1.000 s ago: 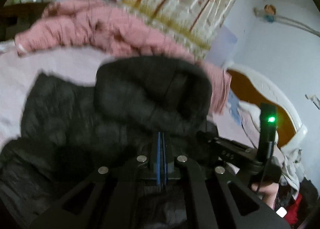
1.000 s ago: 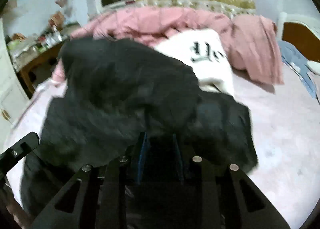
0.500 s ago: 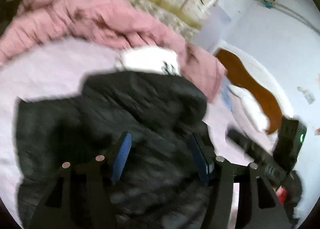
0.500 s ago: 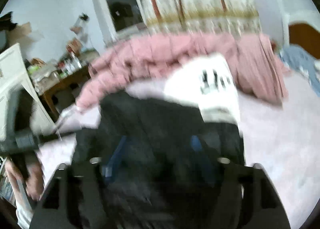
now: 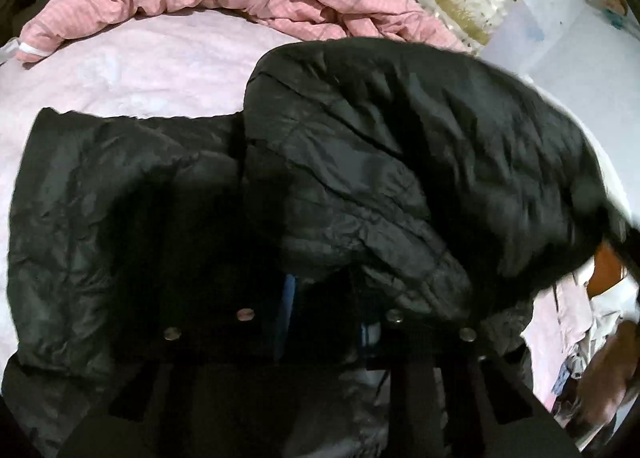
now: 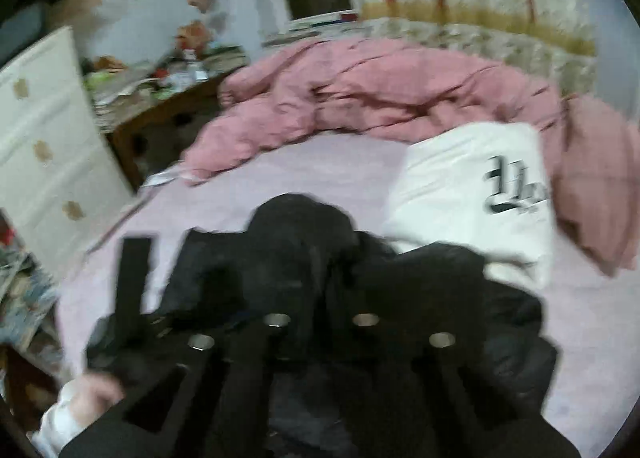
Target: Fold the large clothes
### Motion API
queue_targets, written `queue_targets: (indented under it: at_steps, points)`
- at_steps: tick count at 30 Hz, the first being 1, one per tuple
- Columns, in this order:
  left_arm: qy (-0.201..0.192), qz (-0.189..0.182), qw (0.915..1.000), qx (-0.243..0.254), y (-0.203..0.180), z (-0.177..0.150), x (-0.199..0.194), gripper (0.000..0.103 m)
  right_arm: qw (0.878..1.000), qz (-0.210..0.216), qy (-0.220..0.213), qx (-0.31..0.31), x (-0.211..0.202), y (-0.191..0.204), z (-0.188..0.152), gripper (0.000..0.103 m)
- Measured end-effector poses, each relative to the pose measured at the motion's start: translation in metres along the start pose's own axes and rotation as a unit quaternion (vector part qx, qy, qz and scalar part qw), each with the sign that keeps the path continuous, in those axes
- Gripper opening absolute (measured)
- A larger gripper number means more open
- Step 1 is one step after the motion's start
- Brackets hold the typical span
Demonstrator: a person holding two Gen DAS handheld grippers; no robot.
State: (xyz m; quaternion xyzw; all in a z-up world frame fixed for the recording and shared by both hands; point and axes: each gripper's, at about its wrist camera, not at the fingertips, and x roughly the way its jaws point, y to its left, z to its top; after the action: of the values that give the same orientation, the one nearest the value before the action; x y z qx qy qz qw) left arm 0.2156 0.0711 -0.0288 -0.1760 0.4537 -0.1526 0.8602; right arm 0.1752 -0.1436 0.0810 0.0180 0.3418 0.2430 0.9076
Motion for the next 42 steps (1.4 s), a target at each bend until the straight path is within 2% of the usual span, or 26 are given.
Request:
queue_targets:
  at_steps: [6, 8, 10, 11, 13, 14, 16, 18, 20, 22, 25, 27, 30, 32, 35, 38, 42]
  points:
    - [-0.009, 0.02, 0.9995, 0.021, -0.003, 0.012, 0.011, 0.024, 0.998, 0.063, 0.019, -0.019, -0.001, 0.016, -0.047, 0.002]
    - [0.002, 0.02, 0.9996, 0.019, 0.0, 0.011, 0.007, 0.023, 0.997, 0.058, 0.04, -0.024, 0.008, 0.023, -0.067, 0.002]
    - [-0.001, 0.005, 1.0, 0.003, 0.007, 0.005, -0.011, 0.023, 0.998, 0.033, 0.057, -0.019, 0.019, 0.027, -0.084, 0.002]
    - [-0.016, -0.012, 0.9998, -0.006, 0.012, -0.004, -0.028, 0.025, 0.997, 0.019, 0.067, -0.017, 0.024, 0.028, -0.091, 0.002]
    - [-0.044, -0.023, 0.9988, 0.001, 0.014, -0.02, -0.055, 0.028, 0.997, -0.007, 0.077, -0.019, 0.034, 0.031, -0.106, 0.002]
    - [-0.065, -0.014, 0.9978, 0.011, 0.012, -0.026, -0.066, 0.028, 0.996, -0.024, 0.086, -0.018, 0.041, 0.031, -0.113, 0.002]
    - [-0.103, 0.018, 0.9941, 0.03, 0.007, -0.034, -0.086, 0.028, 0.995, -0.029, 0.098, -0.013, 0.049, 0.031, -0.12, 0.002]
    - [-0.143, 0.026, 0.9879, 0.053, -0.004, -0.034, -0.101, 0.028, 0.993, -0.04, 0.108, -0.009, 0.056, 0.031, -0.124, 0.002]
    - [-0.167, 0.023, 0.982, 0.085, -0.016, -0.03, -0.109, 0.03, 0.992, -0.047, 0.112, -0.012, 0.059, 0.035, -0.128, 0.002]
    - [-0.146, -0.013, 0.9842, 0.099, -0.022, -0.018, -0.102, 0.032, 0.992, -0.054, 0.112, -0.016, 0.059, 0.036, -0.13, 0.002]
    - [-0.1, -0.056, 0.9922, 0.047, -0.014, 0.003, -0.073, 0.031, 0.992, -0.058, 0.112, -0.016, 0.059, 0.037, -0.133, 0.002]
    - [-0.065, -0.076, 0.9943, 0.036, -0.014, 0.013, -0.05, 0.031, 0.992, -0.058, 0.111, -0.014, 0.06, 0.036, -0.133, 0.002]
    - [-0.032, -0.03, 0.9985, 0.033, -0.01, 0.014, -0.023, 0.031, 0.992, -0.053, 0.113, -0.011, 0.06, 0.034, -0.133, 0.002]
    - [-0.019, -0.014, 0.9993, 0.03, -0.003, 0.007, -0.011, 0.03, 0.992, -0.046, 0.116, -0.006, 0.059, 0.031, -0.133, 0.002]
    - [-0.005, 0.001, 0.9996, 0.029, 0.004, -0.006, -0.003, 0.028, 0.992, -0.038, 0.12, 0.002, 0.058, 0.027, -0.133, 0.002]
    - [0.0, 0.013, 0.9991, 0.04, 0.006, -0.019, -0.002, 0.028, 0.991, -0.016, 0.128, 0.036, 0.052, 0.015, -0.128, 0.003]
    - [0.001, 0.024, 0.9976, 0.065, 0.005, -0.029, -0.004, 0.028, 0.992, 0.028, 0.091, 0.087, 0.028, -0.003, -0.113, 0.003]
